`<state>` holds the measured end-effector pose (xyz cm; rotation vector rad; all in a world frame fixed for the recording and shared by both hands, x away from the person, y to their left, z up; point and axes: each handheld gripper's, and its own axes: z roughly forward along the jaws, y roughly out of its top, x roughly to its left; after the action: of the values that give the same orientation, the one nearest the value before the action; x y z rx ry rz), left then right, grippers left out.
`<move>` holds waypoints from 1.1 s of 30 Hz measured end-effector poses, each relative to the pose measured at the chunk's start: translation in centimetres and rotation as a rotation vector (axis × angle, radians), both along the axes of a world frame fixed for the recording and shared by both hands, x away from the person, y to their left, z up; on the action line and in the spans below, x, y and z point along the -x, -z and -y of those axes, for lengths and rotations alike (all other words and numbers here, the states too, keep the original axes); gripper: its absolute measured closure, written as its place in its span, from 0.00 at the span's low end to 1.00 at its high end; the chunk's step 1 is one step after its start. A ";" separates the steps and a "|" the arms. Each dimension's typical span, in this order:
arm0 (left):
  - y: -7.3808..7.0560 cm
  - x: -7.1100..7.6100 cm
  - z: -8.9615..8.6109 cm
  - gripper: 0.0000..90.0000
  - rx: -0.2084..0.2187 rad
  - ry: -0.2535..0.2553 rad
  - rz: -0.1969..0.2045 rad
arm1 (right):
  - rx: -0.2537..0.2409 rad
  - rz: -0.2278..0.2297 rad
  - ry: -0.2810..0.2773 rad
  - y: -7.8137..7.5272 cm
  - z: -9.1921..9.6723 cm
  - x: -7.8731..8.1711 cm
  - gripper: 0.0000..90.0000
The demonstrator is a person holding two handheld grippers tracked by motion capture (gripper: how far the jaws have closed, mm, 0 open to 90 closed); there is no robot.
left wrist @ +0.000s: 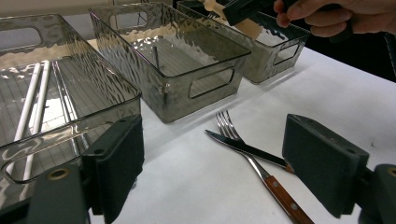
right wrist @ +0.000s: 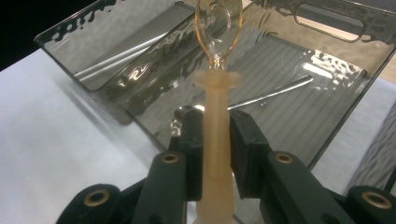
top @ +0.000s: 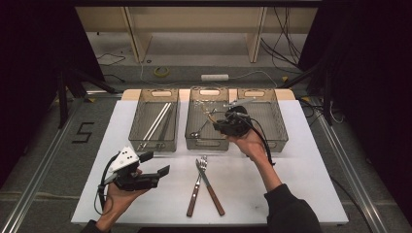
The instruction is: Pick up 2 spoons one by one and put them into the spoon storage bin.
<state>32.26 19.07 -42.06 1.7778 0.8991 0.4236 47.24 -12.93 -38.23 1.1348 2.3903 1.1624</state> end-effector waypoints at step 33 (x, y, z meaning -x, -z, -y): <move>-0.1 0.1 -0.1 0.22 0.008 -0.002 0.010 | 0.023 -0.031 0.065 0.3 -2.7 -3.6 0.85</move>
<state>32.16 19.20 -41.98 1.7663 0.8941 0.4293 50.85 -10.21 -38.54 1.2233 2.3643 1.1021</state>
